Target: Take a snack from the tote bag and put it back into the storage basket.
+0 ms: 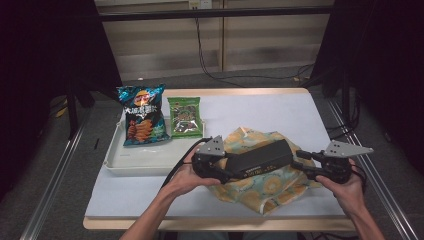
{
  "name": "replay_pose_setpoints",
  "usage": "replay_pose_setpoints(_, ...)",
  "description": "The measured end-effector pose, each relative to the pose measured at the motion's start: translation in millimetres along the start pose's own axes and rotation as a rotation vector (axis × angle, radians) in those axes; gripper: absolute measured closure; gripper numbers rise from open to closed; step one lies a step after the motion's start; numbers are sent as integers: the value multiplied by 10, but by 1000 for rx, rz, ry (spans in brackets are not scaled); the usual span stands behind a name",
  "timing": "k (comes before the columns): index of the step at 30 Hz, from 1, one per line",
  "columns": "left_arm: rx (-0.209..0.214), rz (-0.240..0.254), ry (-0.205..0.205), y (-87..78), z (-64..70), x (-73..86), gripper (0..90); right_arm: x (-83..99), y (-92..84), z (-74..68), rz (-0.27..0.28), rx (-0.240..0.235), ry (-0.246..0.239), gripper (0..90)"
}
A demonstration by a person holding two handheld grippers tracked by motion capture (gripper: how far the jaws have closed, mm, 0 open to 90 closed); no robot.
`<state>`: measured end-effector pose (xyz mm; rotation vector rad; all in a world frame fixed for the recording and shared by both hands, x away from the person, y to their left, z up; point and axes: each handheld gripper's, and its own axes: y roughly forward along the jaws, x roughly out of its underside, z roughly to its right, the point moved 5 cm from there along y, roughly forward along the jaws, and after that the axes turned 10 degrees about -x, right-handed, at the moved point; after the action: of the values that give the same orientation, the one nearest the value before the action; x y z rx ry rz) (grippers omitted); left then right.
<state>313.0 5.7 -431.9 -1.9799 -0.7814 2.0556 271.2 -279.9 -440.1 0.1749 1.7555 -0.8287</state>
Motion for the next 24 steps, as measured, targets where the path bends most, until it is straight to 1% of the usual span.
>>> replay_pose_setpoints(1, 1, -2, -2, 3, 0, 9, 430, 11, -34, -32, 3, -20, -4, 458)
replay_pose_setpoints(2, 2, -13, 5, 9, -2, 26, 431, 18, -55, -50, 6, -28, -5, 440)
replay_pose_setpoints(3, 8, -18, 1, 20, 6, 41, 430, 20, -80, -78, 9, -39, -12, 416)
replay_pose_setpoints(4, 14, -25, 5, 33, 15, 50, 431, 12, -95, -104, 13, -54, -23, 389)
replay_pose_setpoints(5, 15, -30, 15, 38, 26, 51, 431, -5, -105, -123, 16, -57, -29, 364)
replay_pose_setpoints(7, 31, -22, 26, 40, 45, 43, 430, -54, -89, -147, 19, -82, -48, 327)
replay_pose_setpoints(8, 30, -20, 34, 40, 49, 41, 431, -84, -73, -155, 23, -89, -61, 307)
replay_pose_setpoints(10, 39, -22, 35, 42, 55, 44, 430, -139, -38, -172, 30, -112, -75, 294)
replay_pose_setpoints(12, 48, -19, 39, 52, 60, 45, 430, -192, 6, -187, 21, -127, -96, 260)
replay_pose_setpoints(14, 54, -17, 36, 57, 66, 39, 430, -231, 33, -201, 24, -147, -106, 255)
replay_pose_setpoints(15, 54, -20, 49, 58, 64, 32, 430, -245, 48, -204, 22, -153, -115, 245)
replay_pose_setpoints(16, 58, -19, 49, 59, 73, 24, 430, -254, 68, -208, 18, -165, -120, 237)
replay_pose_setpoints(17, 63, -19, 58, 63, 81, 17, 430, -259, 89, -210, 14, -177, -122, 234)
replay_pose_setpoints(20, 68, -23, 50, 93, 109, 14, 430, -264, 169, -231, -4, -209, -126, 211)
replay_pose_setpoints(21, 75, -22, 57, 100, 111, 12, 430, -264, 193, -242, -8, -218, -130, 211)
replay_pose_setpoints(22, 78, -33, 69, 101, 111, 14, 430, -261, 215, -255, -14, -229, -137, 208)
replay_pose_setpoints(24, 79, -36, 62, 110, 119, 19, 430, -246, 259, -272, -30, -235, -146, 200)
